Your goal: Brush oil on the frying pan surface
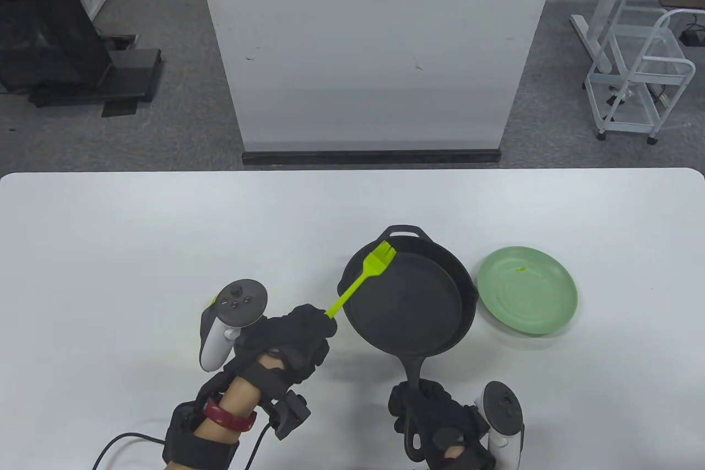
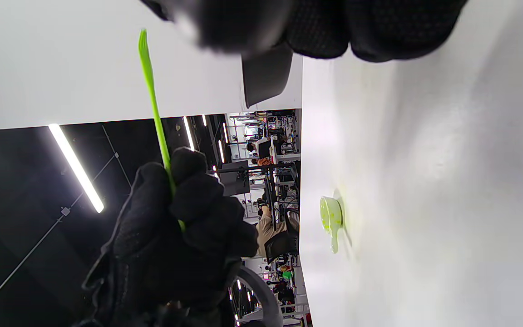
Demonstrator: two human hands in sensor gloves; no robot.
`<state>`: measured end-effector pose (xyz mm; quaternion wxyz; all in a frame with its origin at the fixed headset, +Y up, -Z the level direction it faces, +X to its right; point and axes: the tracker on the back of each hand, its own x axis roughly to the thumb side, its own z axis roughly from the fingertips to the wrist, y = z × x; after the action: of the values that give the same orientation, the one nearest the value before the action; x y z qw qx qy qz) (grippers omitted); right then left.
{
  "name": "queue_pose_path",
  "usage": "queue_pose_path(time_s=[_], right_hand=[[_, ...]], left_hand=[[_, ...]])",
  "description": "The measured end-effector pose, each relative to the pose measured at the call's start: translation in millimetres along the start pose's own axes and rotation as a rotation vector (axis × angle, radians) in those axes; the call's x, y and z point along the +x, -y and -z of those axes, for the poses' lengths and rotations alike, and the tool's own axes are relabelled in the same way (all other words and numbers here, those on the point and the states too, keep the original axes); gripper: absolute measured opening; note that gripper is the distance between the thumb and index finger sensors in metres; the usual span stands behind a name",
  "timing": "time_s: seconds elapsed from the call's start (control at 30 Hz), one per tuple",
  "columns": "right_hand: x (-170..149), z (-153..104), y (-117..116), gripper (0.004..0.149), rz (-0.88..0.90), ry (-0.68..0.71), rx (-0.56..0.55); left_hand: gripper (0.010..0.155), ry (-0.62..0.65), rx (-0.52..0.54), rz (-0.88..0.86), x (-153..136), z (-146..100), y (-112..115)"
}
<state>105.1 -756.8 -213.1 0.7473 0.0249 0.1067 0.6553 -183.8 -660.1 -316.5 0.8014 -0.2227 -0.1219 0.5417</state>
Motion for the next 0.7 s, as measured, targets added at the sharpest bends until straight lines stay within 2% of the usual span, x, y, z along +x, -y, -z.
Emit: queue_pose_path(time_s=[0.1, 0.33, 0.7], right_hand=[[0, 0, 0, 0.05, -0.001, -0.001, -0.002], [0, 0, 0, 0.05, 0.0, -0.006, -0.005], [-2, 1, 0, 0.05, -0.004, -0.012, -0.024]], left_hand=[[0.049, 0.005, 0.01, -0.096, -15, -5, 3], [0.049, 0.024, 0.125, -0.246, -33, -16, 5], [0.049, 0.062, 0.218, -0.324, -63, -23, 1]])
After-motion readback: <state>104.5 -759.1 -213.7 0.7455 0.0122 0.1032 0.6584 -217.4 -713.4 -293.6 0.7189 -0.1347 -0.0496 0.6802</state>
